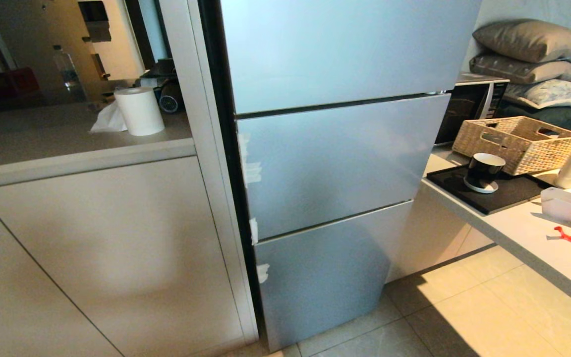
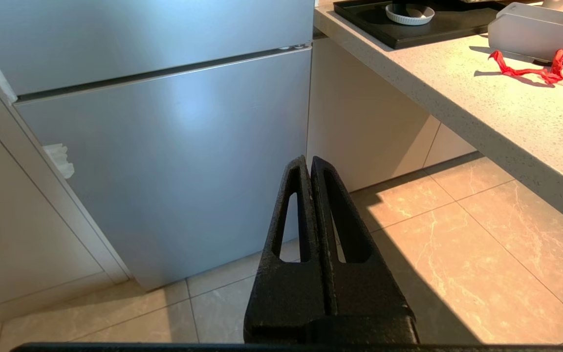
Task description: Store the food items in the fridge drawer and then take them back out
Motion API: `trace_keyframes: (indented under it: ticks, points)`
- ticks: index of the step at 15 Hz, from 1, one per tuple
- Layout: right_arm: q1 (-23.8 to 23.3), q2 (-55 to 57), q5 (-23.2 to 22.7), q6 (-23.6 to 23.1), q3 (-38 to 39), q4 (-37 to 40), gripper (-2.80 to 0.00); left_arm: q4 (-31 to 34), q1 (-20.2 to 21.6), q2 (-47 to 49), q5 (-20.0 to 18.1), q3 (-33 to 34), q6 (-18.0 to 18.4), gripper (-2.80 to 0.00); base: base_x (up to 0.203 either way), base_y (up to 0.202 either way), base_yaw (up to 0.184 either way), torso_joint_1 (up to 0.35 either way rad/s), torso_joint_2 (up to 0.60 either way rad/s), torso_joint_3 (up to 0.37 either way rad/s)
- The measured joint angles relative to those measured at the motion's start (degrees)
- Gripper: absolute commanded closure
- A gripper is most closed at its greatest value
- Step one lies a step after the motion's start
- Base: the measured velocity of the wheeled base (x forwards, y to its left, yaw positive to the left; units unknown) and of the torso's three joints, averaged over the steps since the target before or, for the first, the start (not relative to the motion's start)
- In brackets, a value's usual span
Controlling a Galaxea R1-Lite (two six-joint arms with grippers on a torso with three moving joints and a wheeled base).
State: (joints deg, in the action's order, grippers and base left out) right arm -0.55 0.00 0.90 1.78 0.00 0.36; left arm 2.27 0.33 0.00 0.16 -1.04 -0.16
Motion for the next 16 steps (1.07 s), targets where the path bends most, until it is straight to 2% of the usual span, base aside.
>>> trace_keyframes:
  ticks: [13,16]
  points:
    - [0.0,0.0,0.1,0.1,0.0,0.0,0.00,-0.1,0.0,0.0,0.0,-0.3,0.3,0.00,0.000,0.000,0.000,0.000,0.00,0.000]
    - [0.0,0.0,0.0,0.1,0.0,0.0,0.00,-1.5,-0.1,1.0,-2.3,-8.2,-1.8,0.00,0.000,0.000,0.000,0.000,0.00,0.000]
